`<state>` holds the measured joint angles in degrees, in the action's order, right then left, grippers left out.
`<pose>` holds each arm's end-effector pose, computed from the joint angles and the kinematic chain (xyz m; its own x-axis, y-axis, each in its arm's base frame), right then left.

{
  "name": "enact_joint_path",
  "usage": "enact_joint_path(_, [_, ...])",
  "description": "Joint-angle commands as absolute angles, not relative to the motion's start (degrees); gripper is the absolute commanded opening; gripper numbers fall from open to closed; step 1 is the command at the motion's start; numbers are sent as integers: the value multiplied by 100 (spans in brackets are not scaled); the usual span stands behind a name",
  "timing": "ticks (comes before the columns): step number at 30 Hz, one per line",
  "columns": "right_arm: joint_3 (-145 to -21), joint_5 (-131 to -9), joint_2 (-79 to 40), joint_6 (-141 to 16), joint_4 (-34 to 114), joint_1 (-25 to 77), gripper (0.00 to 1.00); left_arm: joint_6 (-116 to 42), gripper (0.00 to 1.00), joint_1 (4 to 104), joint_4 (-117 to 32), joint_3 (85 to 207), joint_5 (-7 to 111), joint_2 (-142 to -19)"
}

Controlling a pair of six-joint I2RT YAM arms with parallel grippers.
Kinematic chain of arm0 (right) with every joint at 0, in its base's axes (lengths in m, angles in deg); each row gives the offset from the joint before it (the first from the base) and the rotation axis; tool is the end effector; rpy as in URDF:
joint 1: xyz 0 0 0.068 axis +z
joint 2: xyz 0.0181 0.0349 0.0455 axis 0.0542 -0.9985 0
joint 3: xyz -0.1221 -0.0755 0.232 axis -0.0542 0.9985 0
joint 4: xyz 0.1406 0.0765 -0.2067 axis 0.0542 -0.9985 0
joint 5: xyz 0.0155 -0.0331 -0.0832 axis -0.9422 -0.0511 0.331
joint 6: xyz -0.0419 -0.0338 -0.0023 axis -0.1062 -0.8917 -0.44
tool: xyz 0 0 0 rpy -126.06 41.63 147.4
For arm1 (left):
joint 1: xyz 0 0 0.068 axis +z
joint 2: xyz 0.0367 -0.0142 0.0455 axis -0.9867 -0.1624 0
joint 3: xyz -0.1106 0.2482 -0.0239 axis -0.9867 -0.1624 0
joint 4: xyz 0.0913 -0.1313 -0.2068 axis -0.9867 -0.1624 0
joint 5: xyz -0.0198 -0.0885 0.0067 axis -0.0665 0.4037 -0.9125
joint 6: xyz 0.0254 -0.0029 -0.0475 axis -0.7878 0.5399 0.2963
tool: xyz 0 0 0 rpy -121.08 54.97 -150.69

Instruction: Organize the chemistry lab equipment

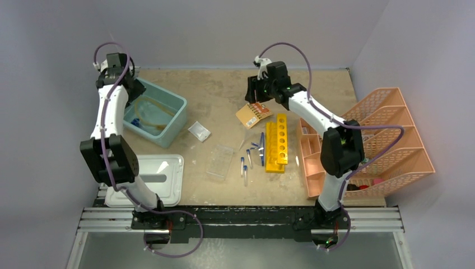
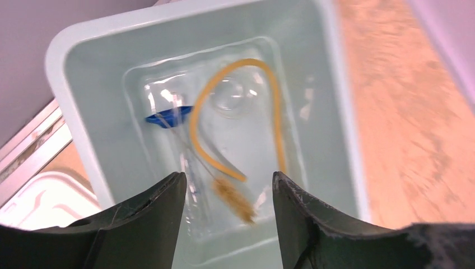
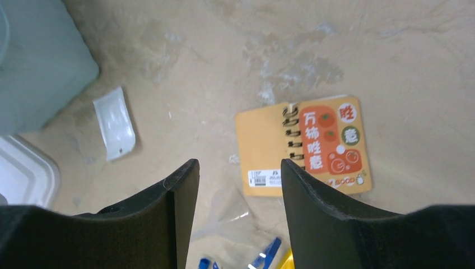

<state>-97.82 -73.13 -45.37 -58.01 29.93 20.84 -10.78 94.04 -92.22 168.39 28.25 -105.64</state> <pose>0.4045 0.1870 0.3054 -0.5147 -0.0175 -0.8572 -0.4608 0.8488 0.2594 0.3695 0.0976 0.3195 -0.3940 -0.6956 -0.6007 -0.7744 0.6033 -0.1907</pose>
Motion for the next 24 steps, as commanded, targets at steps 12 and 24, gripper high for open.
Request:
enact_joint_path(12, [-9465, -7249, -5041, -6640, 1761, 2651, 59, -1816, 75, 8295, -7208, 15872, 5364, -8804])
enact_joint_path(24, [-9606, -8020, -5406, -6472, 1652, 2686, 20, -1503, 76, 7465, -6450, 14901, 6218, -8482])
